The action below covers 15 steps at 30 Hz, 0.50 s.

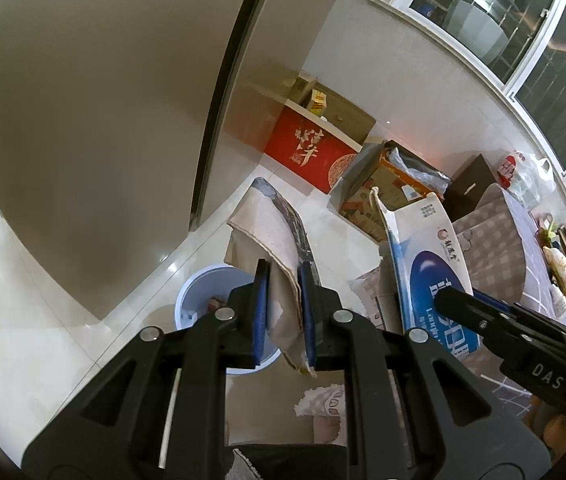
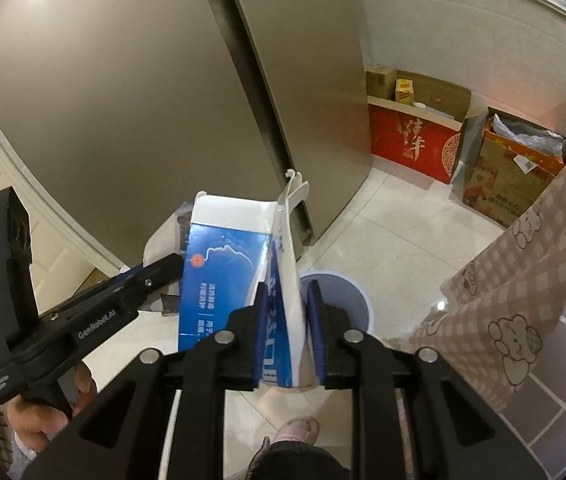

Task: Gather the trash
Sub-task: 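Carry the newspaper and blue-and-white box to the blue bin with both tools, then open both grippers over the blue bin to drop the box and newspaper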

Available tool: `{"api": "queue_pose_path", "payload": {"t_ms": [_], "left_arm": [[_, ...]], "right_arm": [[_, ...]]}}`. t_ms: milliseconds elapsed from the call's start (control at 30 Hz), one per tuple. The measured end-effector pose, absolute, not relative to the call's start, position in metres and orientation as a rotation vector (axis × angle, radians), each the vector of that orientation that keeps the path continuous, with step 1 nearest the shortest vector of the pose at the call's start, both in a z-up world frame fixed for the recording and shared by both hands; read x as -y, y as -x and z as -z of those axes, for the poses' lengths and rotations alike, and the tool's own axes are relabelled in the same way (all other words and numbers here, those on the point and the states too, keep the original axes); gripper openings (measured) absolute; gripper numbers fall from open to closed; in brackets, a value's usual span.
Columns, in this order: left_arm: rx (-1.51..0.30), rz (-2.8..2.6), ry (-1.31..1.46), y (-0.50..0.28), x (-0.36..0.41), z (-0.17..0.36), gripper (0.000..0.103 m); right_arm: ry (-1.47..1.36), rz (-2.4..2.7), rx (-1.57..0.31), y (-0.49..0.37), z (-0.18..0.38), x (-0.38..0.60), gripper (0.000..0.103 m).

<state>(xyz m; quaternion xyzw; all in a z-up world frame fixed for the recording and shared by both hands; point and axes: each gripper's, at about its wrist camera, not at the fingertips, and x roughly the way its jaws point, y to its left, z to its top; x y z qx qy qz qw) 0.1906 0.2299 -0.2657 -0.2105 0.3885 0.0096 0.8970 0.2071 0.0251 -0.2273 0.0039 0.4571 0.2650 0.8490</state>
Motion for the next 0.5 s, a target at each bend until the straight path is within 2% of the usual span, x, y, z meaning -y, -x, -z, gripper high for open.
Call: {"api": "queue_pose_path", "payload": {"t_ms": [367, 400, 433, 500], "left_arm": [[-0.828, -0.079, 0.453, -0.2, -0.247, 0.283, 0.015], [-0.83, -0.095, 0.442, -0.202, -0.247, 0.284, 0.015], [-0.833, -0.106, 0.435, -0.202, -0.248, 0.286, 0.015], [-0.836, -0.122, 0.426, -0.204, -0.248, 0.287, 0.015]], "right_arm": [[0.015, -0.564, -0.952, -0.226, 0.243, -0.047, 0.022], [0.02, -0.554, -0.936, -0.229, 0.245, -0.049, 0.027], [0.02, -0.552, -0.929, -0.233, 0.248, -0.051, 0.048], [0.012, -0.539, -0.942, -0.244, 0.258, -0.053, 0.059]]}}
